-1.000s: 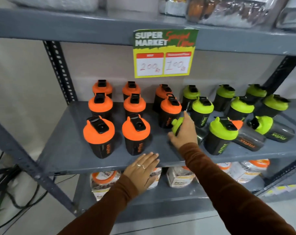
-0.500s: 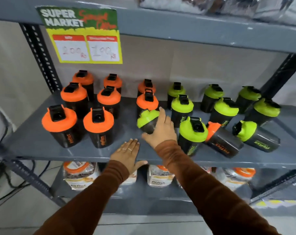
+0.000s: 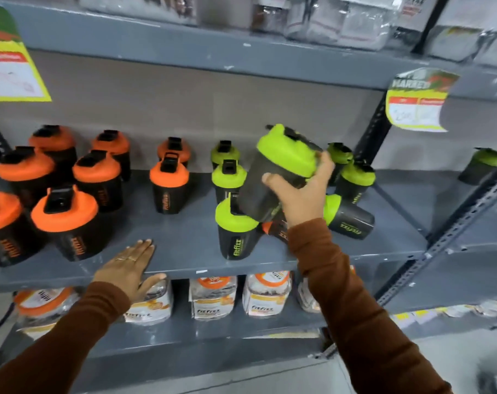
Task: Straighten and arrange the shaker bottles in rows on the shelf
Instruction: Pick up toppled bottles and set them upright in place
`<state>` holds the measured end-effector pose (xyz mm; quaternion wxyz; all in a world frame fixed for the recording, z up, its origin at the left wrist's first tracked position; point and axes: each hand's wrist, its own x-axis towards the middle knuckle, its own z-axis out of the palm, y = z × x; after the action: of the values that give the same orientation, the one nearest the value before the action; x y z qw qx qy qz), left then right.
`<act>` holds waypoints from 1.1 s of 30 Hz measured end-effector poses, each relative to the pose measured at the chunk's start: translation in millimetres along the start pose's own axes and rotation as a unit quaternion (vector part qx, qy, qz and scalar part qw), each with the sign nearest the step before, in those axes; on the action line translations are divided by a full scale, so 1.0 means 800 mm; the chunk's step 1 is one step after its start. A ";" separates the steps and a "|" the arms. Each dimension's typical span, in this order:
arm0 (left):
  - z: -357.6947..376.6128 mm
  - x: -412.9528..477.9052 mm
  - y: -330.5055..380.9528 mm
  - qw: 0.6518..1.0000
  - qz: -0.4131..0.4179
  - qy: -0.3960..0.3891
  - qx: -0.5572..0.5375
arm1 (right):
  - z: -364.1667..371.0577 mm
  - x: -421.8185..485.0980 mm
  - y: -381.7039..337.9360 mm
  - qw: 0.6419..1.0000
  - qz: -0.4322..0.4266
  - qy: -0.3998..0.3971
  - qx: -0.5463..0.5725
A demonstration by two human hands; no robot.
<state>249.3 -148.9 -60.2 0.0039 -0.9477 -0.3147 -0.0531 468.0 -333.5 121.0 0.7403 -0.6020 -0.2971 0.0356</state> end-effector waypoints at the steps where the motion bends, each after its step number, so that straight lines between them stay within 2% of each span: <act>1: 0.000 0.000 0.001 1.000 -0.002 0.000 -0.004 | -0.015 0.010 0.001 1.000 0.010 0.024 -0.010; 3: -0.002 -0.001 0.004 1.000 -0.010 -0.020 0.001 | -0.041 0.022 0.013 0.997 0.033 0.043 -0.054; 6: -0.004 -0.001 0.007 1.000 -0.019 -0.023 0.006 | -0.059 0.026 0.044 0.987 0.082 0.024 -0.139; 9: -0.006 -0.002 0.007 0.999 -0.022 -0.022 0.024 | -0.065 0.022 0.075 0.980 0.102 0.004 -0.171; 15: -0.009 -0.003 0.008 0.999 -0.031 -0.013 0.013 | -0.065 0.017 0.119 0.958 0.074 -0.090 -0.260; 20: -0.012 -0.003 0.010 0.999 -0.020 -0.019 0.042 | -0.070 0.024 0.130 0.949 0.089 -0.165 -0.255; 22: -0.010 -0.002 0.008 0.998 -0.028 -0.036 0.039 | -0.074 0.036 0.135 0.924 0.116 -0.206 -0.302; 24: -0.008 -0.002 0.005 0.999 -0.035 -0.034 0.020 | -0.081 0.053 0.136 0.885 0.113 -0.221 -0.394; 27: -0.002 0.000 0.002 0.999 -0.033 -0.005 0.016 | -0.095 0.077 0.123 0.790 0.070 -0.203 -0.574; 29: -0.001 0.000 0.002 0.999 -0.035 -0.009 0.014 | -0.101 0.083 0.122 0.743 0.056 -0.248 -0.619; 31: 0.001 0.000 0.001 0.999 -0.040 -0.013 0.013 | -0.104 0.081 0.136 0.740 0.074 -0.284 -0.606; 33: 0.004 0.001 -0.002 0.999 -0.043 -0.011 0.020 | -0.108 0.074 0.148 0.757 0.074 -0.276 -0.588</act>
<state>249.3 -147.0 -63.4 0.0170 -0.9336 -0.3559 -0.0367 594.3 -352.1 27.6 0.1219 -0.9030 -0.4056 0.0726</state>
